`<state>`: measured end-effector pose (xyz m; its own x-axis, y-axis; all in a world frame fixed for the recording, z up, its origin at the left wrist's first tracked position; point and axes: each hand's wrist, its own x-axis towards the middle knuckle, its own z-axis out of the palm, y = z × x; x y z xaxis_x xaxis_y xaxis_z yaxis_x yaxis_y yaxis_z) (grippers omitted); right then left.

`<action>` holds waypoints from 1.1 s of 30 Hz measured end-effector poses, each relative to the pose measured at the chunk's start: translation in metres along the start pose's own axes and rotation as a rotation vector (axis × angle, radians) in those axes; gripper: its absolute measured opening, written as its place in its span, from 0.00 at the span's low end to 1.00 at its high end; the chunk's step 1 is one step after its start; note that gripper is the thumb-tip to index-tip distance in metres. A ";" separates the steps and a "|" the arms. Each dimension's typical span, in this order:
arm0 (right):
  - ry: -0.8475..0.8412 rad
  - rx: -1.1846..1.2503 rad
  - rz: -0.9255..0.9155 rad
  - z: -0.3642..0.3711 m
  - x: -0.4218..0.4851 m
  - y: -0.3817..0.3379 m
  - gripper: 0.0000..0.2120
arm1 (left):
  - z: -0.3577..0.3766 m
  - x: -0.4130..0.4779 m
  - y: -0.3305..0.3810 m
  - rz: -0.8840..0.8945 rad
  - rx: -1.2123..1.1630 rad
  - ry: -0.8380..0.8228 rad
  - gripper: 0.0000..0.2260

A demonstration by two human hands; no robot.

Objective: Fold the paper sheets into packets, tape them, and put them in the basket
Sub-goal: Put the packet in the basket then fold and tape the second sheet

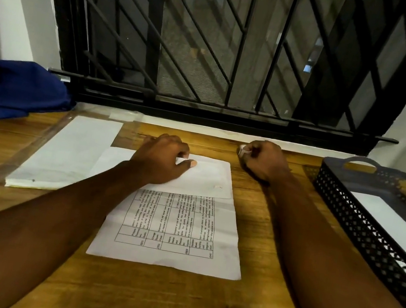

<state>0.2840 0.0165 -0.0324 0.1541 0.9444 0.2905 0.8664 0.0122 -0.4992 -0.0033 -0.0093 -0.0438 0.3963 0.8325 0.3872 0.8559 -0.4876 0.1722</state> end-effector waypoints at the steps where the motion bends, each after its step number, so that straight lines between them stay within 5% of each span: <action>1: -0.015 -0.050 -0.003 0.001 0.000 -0.002 0.15 | 0.000 0.000 0.000 0.000 -0.002 0.007 0.17; 6: 0.031 -0.180 -0.051 0.000 -0.003 -0.017 0.13 | -0.002 0.000 0.000 -0.034 -0.022 0.059 0.17; 9: 0.080 0.069 -0.165 -0.005 -0.009 -0.036 0.09 | -0.004 0.000 0.000 -0.043 -0.060 0.124 0.21; 15: -0.353 0.620 -0.230 -0.004 -0.014 -0.084 0.08 | -0.010 0.002 -0.001 -0.049 -0.251 0.293 0.36; 23: -0.486 0.974 -0.153 0.024 -0.030 -0.100 0.11 | -0.011 -0.002 -0.005 0.023 -0.385 0.467 0.27; 33: -0.501 0.952 -0.119 0.033 -0.025 -0.095 0.10 | -0.004 0.001 -0.010 0.053 -0.436 0.506 0.21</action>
<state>0.1821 0.0020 -0.0190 -0.3052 0.9446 0.1204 0.1052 0.1592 -0.9816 -0.0124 -0.0046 -0.0414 0.1386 0.6300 0.7641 0.5848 -0.6747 0.4503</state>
